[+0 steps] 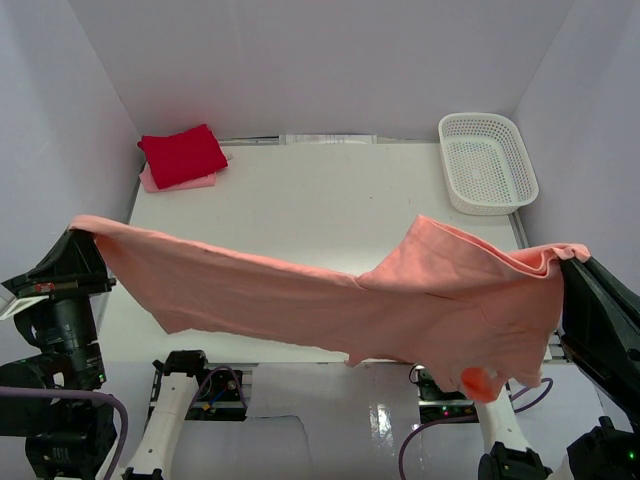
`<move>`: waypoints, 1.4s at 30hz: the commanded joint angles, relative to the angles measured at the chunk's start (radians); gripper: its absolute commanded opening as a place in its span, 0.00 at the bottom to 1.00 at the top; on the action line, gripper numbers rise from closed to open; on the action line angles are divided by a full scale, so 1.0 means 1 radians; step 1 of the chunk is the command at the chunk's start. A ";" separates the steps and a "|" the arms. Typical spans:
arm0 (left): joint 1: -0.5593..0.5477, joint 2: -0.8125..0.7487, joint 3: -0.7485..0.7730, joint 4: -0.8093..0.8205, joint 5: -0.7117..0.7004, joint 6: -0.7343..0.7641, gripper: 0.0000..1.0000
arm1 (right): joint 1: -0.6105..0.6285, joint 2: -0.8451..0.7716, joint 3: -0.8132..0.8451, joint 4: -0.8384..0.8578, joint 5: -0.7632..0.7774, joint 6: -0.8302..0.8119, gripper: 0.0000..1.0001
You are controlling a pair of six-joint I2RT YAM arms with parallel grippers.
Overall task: Fold and stack the t-shirts
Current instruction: Flatten out the tshirt
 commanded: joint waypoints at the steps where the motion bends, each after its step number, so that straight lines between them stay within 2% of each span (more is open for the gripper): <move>1: -0.009 0.015 0.006 -0.021 -0.036 0.009 0.00 | -0.005 0.008 0.001 0.011 0.035 0.004 0.08; 8: -0.011 0.003 -0.069 -0.003 -0.043 -0.004 0.00 | -0.005 0.012 -0.093 0.031 0.050 0.022 0.08; 11: -0.011 0.001 -0.172 0.008 -0.077 -0.014 0.00 | -0.005 0.020 -0.225 0.040 0.049 0.036 0.08; 16: -0.011 0.007 -0.387 0.029 -0.065 -0.075 0.00 | -0.005 0.060 -0.544 0.109 0.024 0.089 0.08; 21: -0.011 0.104 -0.505 0.048 -0.138 -0.124 0.00 | -0.005 0.181 -0.698 0.140 -0.011 0.106 0.08; 26: -0.011 0.231 -0.534 0.101 -0.139 -0.144 0.00 | -0.005 0.376 -0.677 0.125 -0.086 0.120 0.08; 31: -0.011 0.492 -0.533 0.176 -0.102 -0.156 0.00 | 0.006 0.584 -0.660 0.102 -0.177 0.136 0.08; 35: -0.008 0.703 -0.540 0.298 -0.031 -0.159 0.00 | 0.072 0.803 -0.640 0.086 -0.174 0.110 0.08; 38: -0.006 0.863 -0.510 0.383 0.008 -0.152 0.00 | 0.139 0.980 -0.542 0.004 -0.158 0.051 0.08; 42: -0.006 1.059 -0.406 0.413 0.019 -0.153 0.00 | 0.224 1.178 -0.425 0.016 -0.148 0.042 0.08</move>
